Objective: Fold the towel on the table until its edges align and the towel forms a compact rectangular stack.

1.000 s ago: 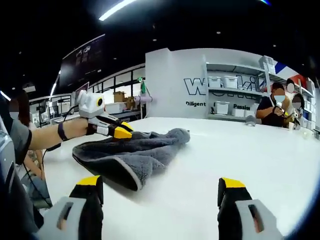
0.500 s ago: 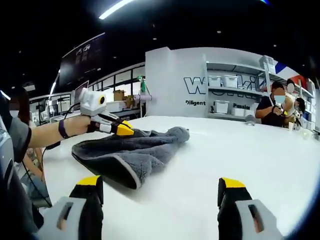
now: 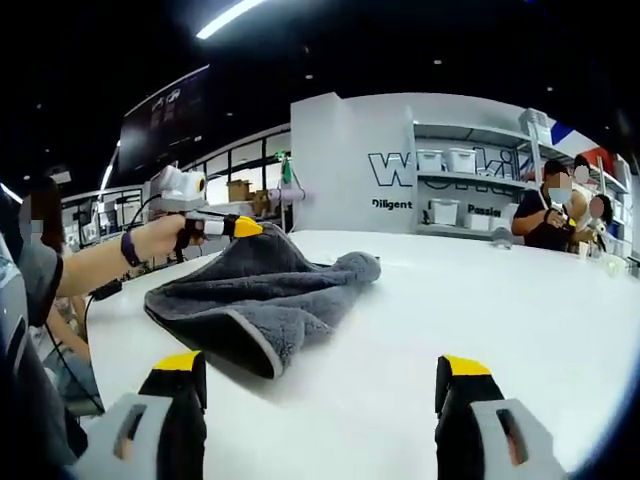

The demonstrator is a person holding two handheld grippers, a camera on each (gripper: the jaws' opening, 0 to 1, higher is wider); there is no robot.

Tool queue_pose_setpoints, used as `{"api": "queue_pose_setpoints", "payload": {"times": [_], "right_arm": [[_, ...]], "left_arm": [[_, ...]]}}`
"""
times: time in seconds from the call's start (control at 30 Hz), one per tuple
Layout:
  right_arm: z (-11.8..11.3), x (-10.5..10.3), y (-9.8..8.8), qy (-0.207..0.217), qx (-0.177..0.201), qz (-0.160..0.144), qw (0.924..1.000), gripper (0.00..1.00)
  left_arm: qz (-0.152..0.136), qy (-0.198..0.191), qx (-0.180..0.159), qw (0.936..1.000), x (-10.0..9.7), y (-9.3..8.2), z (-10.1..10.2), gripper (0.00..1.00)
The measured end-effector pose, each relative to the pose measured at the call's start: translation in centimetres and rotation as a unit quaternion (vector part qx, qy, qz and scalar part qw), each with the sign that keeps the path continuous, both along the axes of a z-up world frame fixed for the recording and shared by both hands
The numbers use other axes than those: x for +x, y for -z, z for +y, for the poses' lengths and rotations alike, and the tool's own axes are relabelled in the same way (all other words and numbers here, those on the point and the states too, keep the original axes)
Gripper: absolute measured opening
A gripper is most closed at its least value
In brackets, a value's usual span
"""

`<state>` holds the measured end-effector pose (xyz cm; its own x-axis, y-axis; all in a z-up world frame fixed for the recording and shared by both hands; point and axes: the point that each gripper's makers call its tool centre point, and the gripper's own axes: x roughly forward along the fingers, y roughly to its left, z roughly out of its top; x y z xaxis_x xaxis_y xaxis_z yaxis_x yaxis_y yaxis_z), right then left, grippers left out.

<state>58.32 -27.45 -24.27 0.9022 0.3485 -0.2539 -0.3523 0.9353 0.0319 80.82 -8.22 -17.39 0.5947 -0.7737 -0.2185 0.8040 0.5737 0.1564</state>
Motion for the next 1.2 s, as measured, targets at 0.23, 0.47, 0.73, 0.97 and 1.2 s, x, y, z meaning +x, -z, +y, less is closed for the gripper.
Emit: {"api": "queue_pose_setpoints", "payload": {"times": [0.23, 0.47, 0.73, 0.97, 1.2], "right_arm": [[0.1, 0.1, 0.0, -0.003, 0.003, 0.002, 1.0000, 0.99], [0.1, 0.0, 0.1, -0.003, 0.003, 0.002, 1.0000, 0.99], [-0.1, 0.0, 0.3, 0.001, 0.003, 0.005, 1.0000, 0.99], [-0.1, -0.1, 0.4, 0.002, 0.002, 0.006, 1.0000, 0.99], [-0.3, -0.2, 0.7, 0.005, -0.001, 0.012, 0.9999, 0.99]], "left_arm": [[-0.007, -0.067, -0.009, 0.9977, 3.4, -1.3, 3.9, 0.04], [-0.016, -0.113, 0.010, 0.9934, 6.1, -1.1, 6.8, 0.04], [-0.014, -0.154, 0.022, 0.9877, 8.4, -0.6, 9.1, 0.04], [0.031, -0.193, 0.063, 0.9787, 10.9, 3.0, 11.2, 0.04], [0.084, -0.222, 0.109, 0.9654, 12.1, 8.5, 12.3, 0.04]]}}
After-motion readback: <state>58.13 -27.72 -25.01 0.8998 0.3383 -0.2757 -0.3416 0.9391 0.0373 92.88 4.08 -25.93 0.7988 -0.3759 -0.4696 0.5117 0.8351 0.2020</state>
